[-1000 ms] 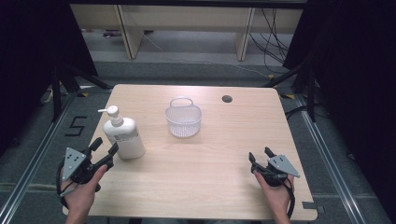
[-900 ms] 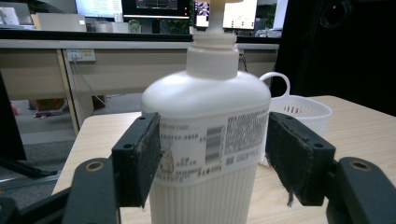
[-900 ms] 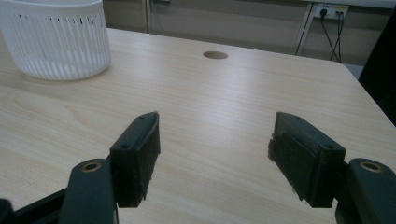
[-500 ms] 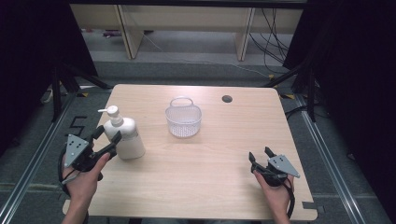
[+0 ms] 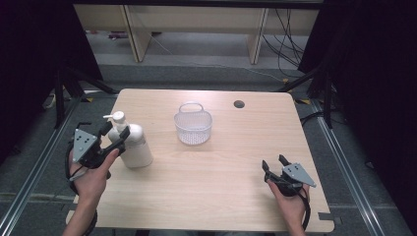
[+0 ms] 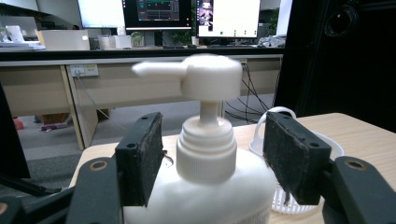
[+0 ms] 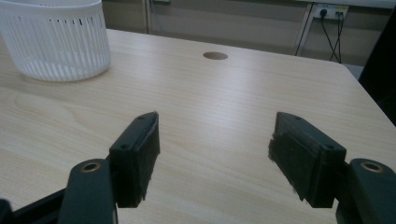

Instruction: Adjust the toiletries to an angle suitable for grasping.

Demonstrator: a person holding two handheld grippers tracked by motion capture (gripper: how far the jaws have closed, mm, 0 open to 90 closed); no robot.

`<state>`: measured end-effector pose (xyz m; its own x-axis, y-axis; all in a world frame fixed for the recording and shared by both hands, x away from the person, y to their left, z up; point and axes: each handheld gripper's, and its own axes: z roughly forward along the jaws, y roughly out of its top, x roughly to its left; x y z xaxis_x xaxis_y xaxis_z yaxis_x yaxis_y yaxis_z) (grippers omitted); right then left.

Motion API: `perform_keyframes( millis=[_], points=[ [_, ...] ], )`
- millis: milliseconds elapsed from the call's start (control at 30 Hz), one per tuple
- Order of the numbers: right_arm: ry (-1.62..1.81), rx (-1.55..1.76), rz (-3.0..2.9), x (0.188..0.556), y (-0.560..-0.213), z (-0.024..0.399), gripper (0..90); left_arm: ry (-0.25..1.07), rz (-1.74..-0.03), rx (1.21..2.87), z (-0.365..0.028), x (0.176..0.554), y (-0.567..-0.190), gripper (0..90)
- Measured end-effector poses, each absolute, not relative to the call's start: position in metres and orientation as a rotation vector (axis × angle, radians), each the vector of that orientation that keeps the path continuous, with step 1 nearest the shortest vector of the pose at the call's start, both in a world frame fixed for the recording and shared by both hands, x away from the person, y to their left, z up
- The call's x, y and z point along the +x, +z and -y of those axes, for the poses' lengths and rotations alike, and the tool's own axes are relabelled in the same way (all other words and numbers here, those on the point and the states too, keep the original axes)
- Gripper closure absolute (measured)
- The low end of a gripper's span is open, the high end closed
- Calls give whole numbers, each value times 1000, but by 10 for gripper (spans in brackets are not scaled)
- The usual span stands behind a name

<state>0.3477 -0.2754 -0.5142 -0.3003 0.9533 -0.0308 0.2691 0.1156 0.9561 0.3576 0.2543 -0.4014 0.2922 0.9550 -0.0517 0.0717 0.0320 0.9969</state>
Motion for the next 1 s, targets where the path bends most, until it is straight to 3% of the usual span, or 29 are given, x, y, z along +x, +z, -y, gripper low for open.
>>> perform_keyframes(
  millis=[1000],
  points=[
    [1226,1189,-1685,349,-514,277,328,1006,-1120,1353,-236,378,-388,499]
  ],
)
